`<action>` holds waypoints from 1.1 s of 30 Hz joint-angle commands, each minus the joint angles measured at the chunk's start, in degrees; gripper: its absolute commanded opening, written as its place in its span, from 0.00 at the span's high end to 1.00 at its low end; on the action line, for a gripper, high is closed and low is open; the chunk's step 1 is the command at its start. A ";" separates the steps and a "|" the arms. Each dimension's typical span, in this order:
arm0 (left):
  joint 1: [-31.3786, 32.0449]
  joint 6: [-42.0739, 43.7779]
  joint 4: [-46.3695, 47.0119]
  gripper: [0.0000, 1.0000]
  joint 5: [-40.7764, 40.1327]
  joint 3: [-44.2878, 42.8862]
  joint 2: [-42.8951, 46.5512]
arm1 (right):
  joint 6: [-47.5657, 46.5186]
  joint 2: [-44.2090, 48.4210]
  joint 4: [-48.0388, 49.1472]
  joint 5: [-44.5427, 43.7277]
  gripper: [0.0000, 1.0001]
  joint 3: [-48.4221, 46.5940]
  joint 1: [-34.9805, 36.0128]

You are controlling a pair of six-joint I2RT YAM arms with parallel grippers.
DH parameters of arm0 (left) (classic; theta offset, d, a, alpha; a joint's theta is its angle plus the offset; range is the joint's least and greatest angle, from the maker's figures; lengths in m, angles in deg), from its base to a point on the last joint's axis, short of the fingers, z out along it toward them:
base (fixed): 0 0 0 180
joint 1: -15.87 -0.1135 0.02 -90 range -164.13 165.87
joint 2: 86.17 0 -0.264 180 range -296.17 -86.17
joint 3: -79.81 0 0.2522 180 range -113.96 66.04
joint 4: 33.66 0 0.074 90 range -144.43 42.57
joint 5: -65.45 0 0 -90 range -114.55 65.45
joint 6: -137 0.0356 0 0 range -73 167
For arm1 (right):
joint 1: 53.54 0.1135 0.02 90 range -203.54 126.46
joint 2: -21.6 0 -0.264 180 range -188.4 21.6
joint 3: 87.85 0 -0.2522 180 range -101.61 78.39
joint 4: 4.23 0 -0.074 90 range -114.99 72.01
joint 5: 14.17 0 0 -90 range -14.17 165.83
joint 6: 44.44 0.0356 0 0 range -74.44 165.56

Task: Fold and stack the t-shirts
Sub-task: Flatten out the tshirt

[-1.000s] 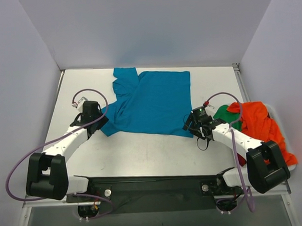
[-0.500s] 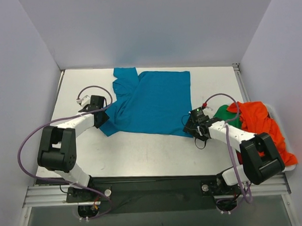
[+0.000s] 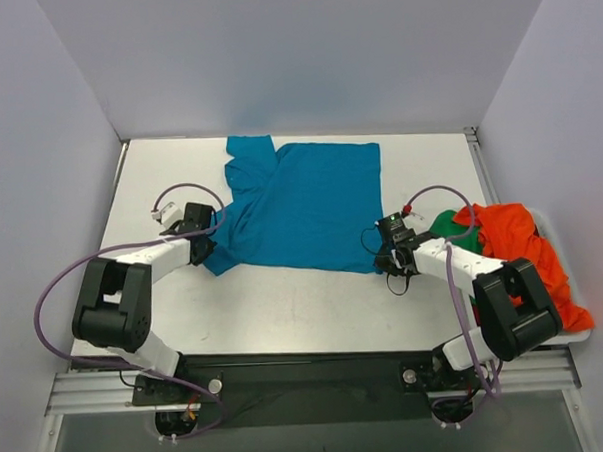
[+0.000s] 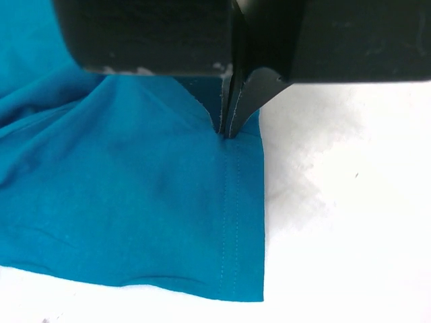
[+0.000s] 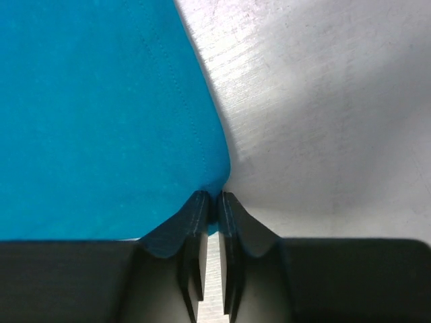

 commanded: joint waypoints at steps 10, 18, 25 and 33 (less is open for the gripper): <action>5.30 -8.78 0.19 1.00 8.36 25.41 24.68 | -1.49 8.48 -6.58 -2.71 0.96 1.98 -2.85; 17.86 -12.92 -2.00 1.00 8.36 27.62 36.38 | -2.55 13.94 -9.66 -2.79 0.96 3.39 -5.75; 29.38 -11.08 -11.66 0.89 0.46 17.87 34.10 | -3.60 18.07 -11.69 -2.71 0.95 4.80 -8.83; 22.67 6.48 -9.13 0.41 -2.12 5.32 32.81 | -4.31 19.92 -13.00 -2.53 0.94 4.27 -9.45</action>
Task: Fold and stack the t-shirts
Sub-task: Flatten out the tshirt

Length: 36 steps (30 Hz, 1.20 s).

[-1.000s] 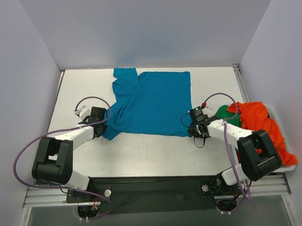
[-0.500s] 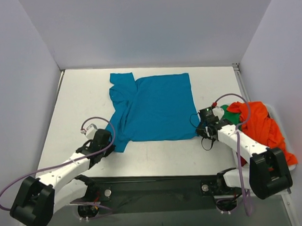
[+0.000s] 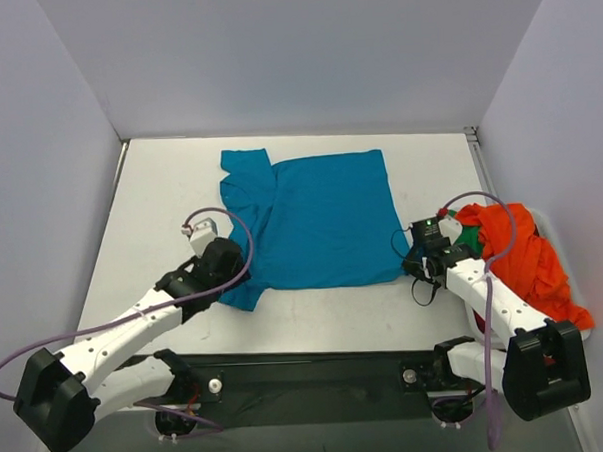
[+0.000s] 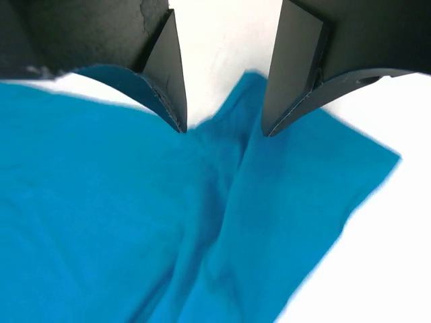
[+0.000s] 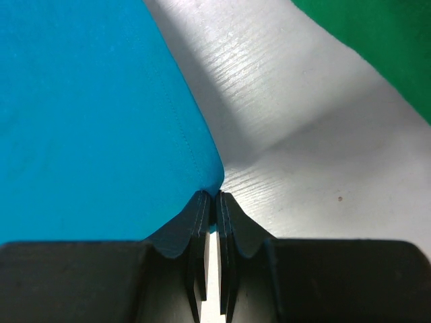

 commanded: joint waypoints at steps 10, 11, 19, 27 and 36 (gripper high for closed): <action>-24.03 25.08 12.29 0.43 21.88 -20.13 -26.46 | -1.69 1.76 -3.52 0.06 0.93 -1.22 -1.06; -25.10 24.72 13.35 0.43 23.37 -20.39 -28.99 | -1.86 1.58 -3.52 0.23 0.93 -1.31 -1.06; -27.57 25.33 12.40 0.46 26.02 -31.81 -43.16 | -3.00 0.79 -3.87 1.46 0.93 -2.28 -1.58; -27.48 25.77 11.61 0.52 28.04 -35.16 -48.44 | -3.45 0.88 -3.96 1.99 0.93 -2.36 -1.85; -27.39 24.54 12.21 0.56 28.66 -33.85 -50.38 | -3.62 1.40 -4.14 2.17 0.92 -2.19 -1.85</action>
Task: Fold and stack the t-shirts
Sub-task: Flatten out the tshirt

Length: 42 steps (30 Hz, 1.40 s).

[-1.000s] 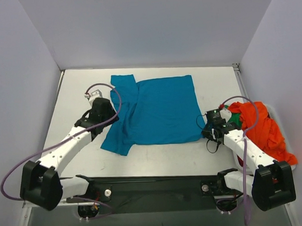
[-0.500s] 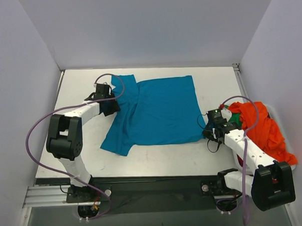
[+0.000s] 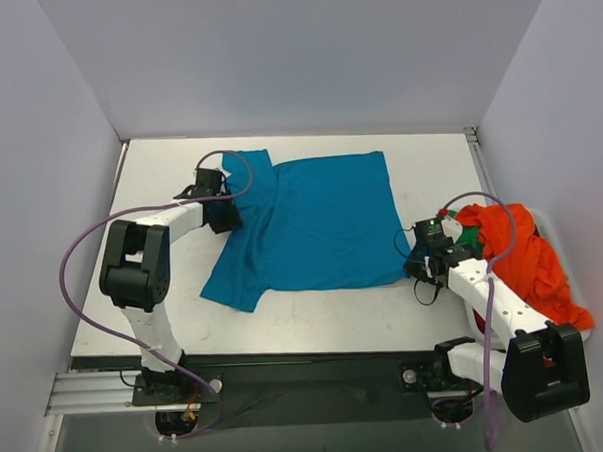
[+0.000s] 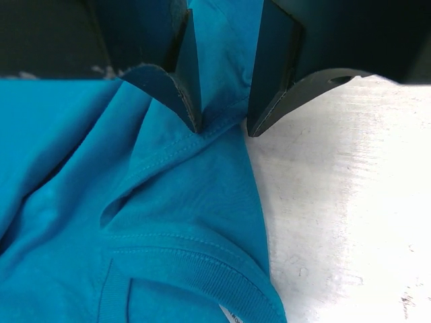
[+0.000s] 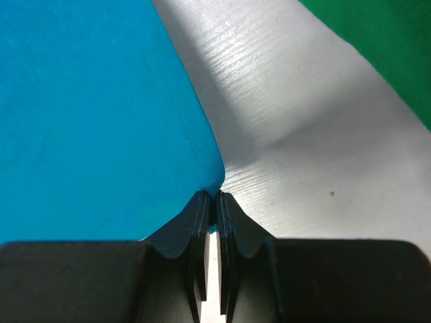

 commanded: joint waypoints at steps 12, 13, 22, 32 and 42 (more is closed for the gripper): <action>0.28 -6.87 4.05 0.92 1.27 9.12 7.95 | -1.06 0.47 -2.78 -0.39 0.92 -2.15 -0.34; 0.28 -7.40 3.88 0.92 0.49 10.01 9.01 | -1.15 0.38 -2.70 -0.39 0.92 -2.32 -0.43; -0.77 -15.40 5.90 0.92 -3.82 27.21 25.51 | -1.42 0.46 -2.70 0.49 0.92 -1.45 -0.78; -1.83 -19.97 4.15 0.76 -6.02 37.44 39.84 | -2.47 1.78 -1.73 2.51 0.88 -0.12 -0.69; -2.01 -23.66 -2.53 0.85 -8.14 41.56 51.99 | -5.90 -0.76 -1.46 4.44 0.73 -2.58 1.06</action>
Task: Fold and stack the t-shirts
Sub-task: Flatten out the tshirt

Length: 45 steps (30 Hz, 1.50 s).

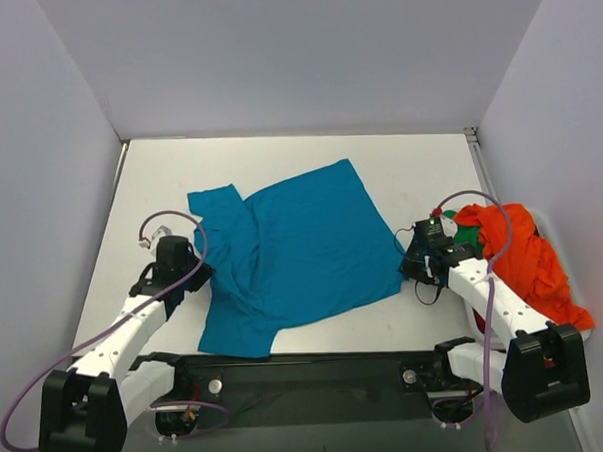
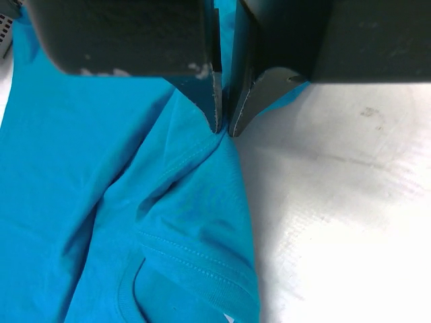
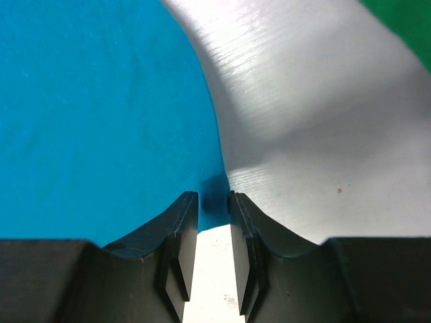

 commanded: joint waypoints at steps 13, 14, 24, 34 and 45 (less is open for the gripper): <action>-0.52 -4.40 -4.66 0.69 1.19 8.65 10.61 | -5.41 -15.28 -0.79 0.50 0.53 -13.91 10.93; -0.52 -4.66 -5.10 0.69 1.10 8.82 10.88 | -5.59 -16.16 -0.79 0.59 0.52 -14.62 11.11; -0.52 -7.03 -12.21 0.94 -0.74 12.16 20.98 | -8.40 -28.02 -0.70 1.39 0.53 -23.50 13.04; -0.52 -13.19 -24.79 1.00 -0.12 14.27 36.62 | -9.72 -38.22 -0.61 2.97 0.53 -34.74 13.57; -0.35 -14.42 -29.27 1.00 3.83 12.34 39.88 | -12.71 -54.65 -0.52 5.08 0.52 -54.52 15.67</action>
